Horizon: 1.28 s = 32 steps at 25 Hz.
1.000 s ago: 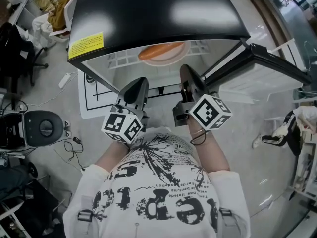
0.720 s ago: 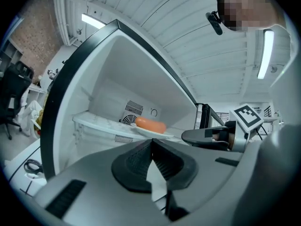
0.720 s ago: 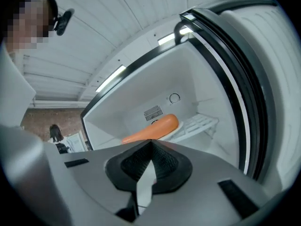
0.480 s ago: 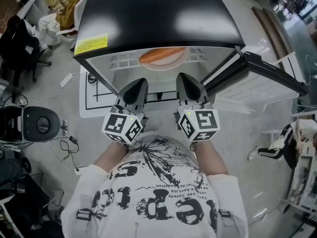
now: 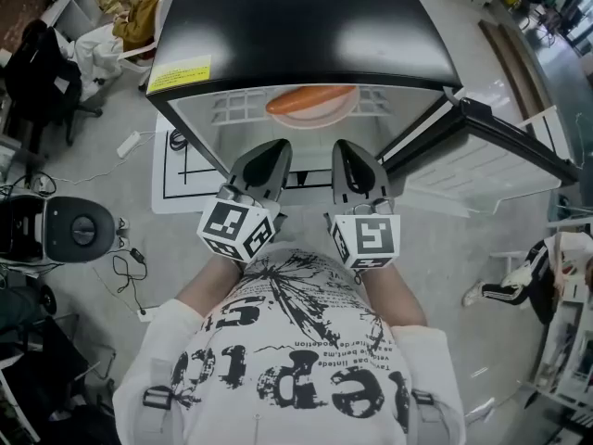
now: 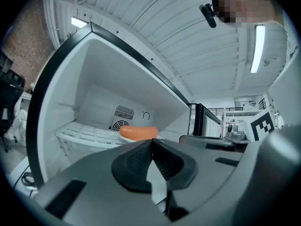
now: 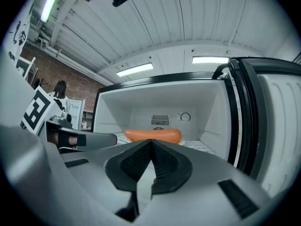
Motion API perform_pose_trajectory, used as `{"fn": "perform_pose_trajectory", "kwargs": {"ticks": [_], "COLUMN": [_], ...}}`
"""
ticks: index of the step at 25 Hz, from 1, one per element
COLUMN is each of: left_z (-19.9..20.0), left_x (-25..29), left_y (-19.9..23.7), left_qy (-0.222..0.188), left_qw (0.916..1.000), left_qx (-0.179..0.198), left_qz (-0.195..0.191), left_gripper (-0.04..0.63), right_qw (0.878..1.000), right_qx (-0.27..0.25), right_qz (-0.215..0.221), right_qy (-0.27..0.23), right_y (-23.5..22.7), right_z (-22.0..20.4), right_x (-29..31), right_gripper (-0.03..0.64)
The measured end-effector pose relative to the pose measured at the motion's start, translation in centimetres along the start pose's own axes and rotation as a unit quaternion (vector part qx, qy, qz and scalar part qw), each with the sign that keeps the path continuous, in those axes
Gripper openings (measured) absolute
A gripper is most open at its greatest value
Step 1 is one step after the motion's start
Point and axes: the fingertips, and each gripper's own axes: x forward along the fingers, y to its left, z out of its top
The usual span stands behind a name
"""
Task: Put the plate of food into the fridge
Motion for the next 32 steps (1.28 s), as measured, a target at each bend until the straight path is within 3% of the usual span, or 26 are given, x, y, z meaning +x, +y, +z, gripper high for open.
{"fn": "perform_pose_trajectory", "kwargs": {"ticks": [4,32], "left_z": [0.3,0.6], "left_x": [-0.3,-2.2], "left_y": [-0.3,0.3], "left_qy": [-0.005,-0.002], "left_qw": [1.0,1.0], "left_qx": [0.0,-0.005], "left_qz": [-0.001,0.003], "left_gripper": [0.008,0.008], "right_qw": [1.0,0.997], "right_qx": [0.026,0.071], "right_qz": [0.006,-0.008], "right_qy": [-0.001,-0.012], "right_y": [0.3,1.7], "right_z": [-0.3,-0.6], "right_x": [-0.1,-0.4], "right_gripper": [0.002,0.002]}}
